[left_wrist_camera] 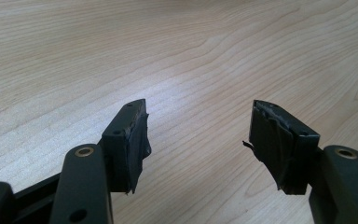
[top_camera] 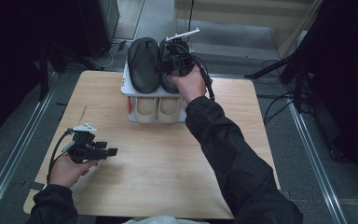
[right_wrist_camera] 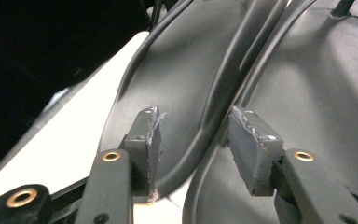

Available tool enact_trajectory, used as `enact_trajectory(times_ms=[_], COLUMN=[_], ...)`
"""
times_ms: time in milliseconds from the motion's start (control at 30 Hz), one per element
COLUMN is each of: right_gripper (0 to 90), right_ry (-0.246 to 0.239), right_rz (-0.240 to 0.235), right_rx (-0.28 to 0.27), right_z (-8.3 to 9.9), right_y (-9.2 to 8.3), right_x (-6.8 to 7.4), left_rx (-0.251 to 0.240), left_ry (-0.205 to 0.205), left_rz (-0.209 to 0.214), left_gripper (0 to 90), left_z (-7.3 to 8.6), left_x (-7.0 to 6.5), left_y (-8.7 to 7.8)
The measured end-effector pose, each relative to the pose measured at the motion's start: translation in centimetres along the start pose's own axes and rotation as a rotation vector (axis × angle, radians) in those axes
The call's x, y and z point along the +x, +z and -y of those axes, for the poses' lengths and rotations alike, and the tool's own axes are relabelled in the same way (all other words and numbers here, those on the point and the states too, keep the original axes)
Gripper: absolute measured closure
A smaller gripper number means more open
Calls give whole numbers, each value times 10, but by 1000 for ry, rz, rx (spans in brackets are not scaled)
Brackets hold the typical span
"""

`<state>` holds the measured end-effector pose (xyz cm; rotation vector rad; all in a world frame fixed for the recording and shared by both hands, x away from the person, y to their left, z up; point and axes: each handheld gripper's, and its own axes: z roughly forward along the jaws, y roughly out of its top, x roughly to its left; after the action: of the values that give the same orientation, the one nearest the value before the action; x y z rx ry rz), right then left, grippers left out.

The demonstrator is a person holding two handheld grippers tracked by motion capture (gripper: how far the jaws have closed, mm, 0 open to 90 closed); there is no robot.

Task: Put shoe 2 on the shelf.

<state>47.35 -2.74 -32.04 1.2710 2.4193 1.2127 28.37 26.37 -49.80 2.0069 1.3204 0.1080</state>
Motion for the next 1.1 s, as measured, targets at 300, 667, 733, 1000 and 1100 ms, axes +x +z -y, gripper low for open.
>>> enact_trajectory(times_ms=[300,667,733,1000,1100], right_gripper=[545,519,518,501,495], right_ry=[-41,-138,-155,-218,-211], right_rz=[-56,-153,-160,-168,-183], right_rx=[-2,-42,-48,-47,-43], right_z=[23,56,62,92,103], right_y=[-17,-35,-37,-42,-44], right_x=[4,7,6,6,4], left_rx=[-3,-1,2,7,6], left_ry=[0,9,13,25,25], left_rz=[-6,2,5,9,9], left_gripper=[377,376,376,376,376], left_z=[-2,-6,-7,-10,-10], left_x=[-1,-1,-1,-3,-3], left_y=[3,6,7,9,10])
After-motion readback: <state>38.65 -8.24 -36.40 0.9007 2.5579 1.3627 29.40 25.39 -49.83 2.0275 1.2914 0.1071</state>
